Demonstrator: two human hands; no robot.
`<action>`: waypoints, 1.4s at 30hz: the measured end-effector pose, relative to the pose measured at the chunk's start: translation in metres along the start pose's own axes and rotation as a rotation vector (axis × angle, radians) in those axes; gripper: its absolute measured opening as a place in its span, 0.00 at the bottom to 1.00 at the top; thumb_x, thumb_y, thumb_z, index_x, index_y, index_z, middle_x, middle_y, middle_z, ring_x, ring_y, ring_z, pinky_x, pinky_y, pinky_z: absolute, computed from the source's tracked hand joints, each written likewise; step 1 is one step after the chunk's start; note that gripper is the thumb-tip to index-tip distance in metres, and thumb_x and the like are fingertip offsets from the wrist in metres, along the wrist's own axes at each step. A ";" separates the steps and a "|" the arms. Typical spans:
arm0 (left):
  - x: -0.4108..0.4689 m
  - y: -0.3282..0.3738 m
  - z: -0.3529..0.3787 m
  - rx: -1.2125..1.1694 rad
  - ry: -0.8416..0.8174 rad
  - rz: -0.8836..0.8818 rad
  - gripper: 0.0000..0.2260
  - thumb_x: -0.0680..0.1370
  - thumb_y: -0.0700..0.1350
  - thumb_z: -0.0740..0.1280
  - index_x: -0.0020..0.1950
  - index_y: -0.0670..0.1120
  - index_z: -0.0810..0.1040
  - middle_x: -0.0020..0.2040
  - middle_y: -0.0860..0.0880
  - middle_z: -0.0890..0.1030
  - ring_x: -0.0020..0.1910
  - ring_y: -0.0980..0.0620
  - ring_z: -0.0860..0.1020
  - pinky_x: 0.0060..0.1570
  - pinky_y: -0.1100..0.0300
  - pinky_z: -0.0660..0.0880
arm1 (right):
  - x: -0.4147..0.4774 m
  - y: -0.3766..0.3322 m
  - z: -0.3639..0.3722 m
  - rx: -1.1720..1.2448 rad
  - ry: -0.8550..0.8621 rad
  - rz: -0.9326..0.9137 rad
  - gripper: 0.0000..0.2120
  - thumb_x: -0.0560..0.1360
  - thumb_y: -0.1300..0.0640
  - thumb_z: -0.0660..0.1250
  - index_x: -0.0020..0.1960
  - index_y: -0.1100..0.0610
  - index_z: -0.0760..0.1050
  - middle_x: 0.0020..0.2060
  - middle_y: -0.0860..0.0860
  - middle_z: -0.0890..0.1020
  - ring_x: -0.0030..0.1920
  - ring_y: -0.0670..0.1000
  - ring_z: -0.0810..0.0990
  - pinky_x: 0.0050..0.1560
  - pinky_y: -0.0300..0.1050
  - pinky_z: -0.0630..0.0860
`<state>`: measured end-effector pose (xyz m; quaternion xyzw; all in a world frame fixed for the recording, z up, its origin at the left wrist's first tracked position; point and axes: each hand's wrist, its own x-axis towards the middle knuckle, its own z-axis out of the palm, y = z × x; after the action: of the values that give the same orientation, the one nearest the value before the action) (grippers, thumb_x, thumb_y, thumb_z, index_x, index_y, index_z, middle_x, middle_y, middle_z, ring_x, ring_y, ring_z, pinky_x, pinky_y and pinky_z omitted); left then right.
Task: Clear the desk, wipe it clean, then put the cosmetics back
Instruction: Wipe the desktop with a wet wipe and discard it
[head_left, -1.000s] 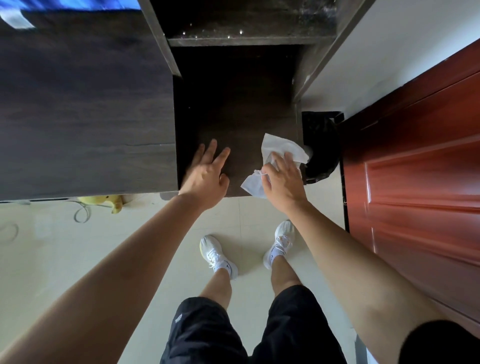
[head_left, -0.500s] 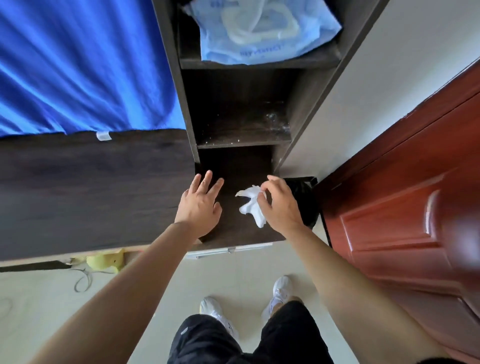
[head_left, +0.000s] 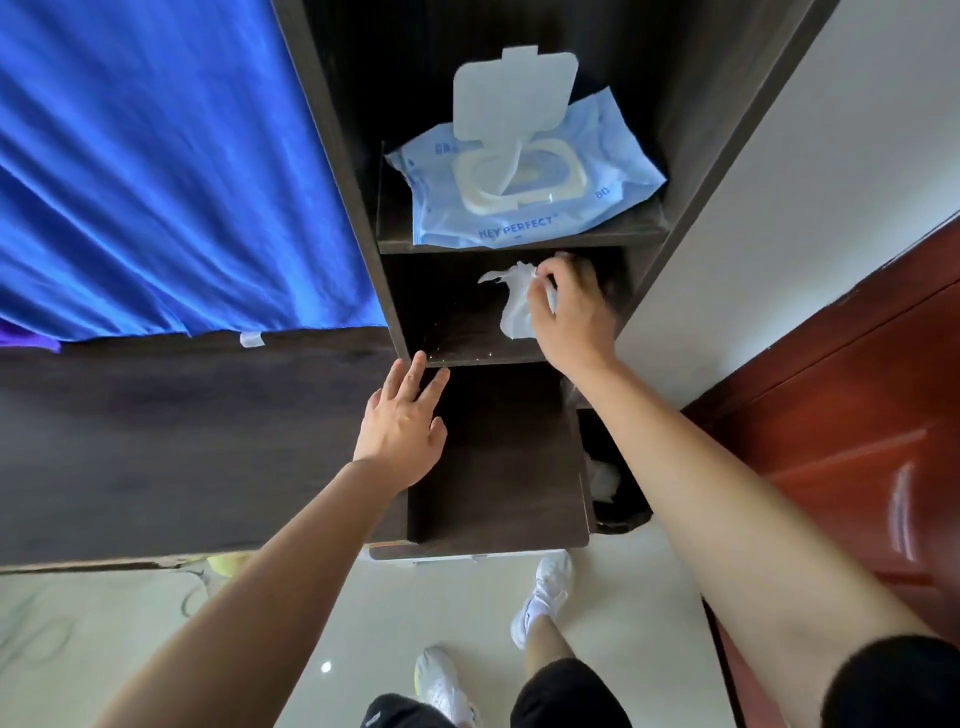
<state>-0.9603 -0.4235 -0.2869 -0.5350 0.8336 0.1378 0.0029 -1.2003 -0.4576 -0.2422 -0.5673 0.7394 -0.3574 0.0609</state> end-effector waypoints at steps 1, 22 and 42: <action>0.000 0.000 0.006 0.008 -0.012 -0.012 0.29 0.81 0.50 0.59 0.81 0.54 0.54 0.82 0.48 0.47 0.80 0.44 0.47 0.73 0.46 0.59 | -0.003 0.009 0.012 -0.061 -0.095 -0.003 0.10 0.79 0.50 0.61 0.58 0.52 0.74 0.59 0.52 0.75 0.56 0.55 0.76 0.49 0.50 0.72; 0.010 0.001 0.044 0.024 0.051 -0.060 0.28 0.78 0.46 0.64 0.79 0.50 0.62 0.80 0.43 0.56 0.78 0.40 0.55 0.69 0.43 0.65 | -0.032 0.020 0.064 -0.354 -0.525 -0.088 0.21 0.83 0.49 0.57 0.75 0.47 0.69 0.77 0.52 0.65 0.77 0.67 0.57 0.73 0.58 0.63; 0.013 -0.017 0.046 0.050 -0.015 -0.032 0.34 0.73 0.49 0.66 0.79 0.52 0.60 0.81 0.47 0.42 0.79 0.41 0.52 0.73 0.43 0.61 | -0.025 0.039 0.047 -0.474 -0.568 0.032 0.22 0.84 0.47 0.51 0.78 0.42 0.61 0.79 0.52 0.60 0.77 0.69 0.55 0.70 0.64 0.67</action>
<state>-0.9574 -0.4304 -0.3369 -0.5471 0.8279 0.1211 0.0247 -1.1993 -0.4530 -0.3075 -0.6304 0.7642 -0.0034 0.1362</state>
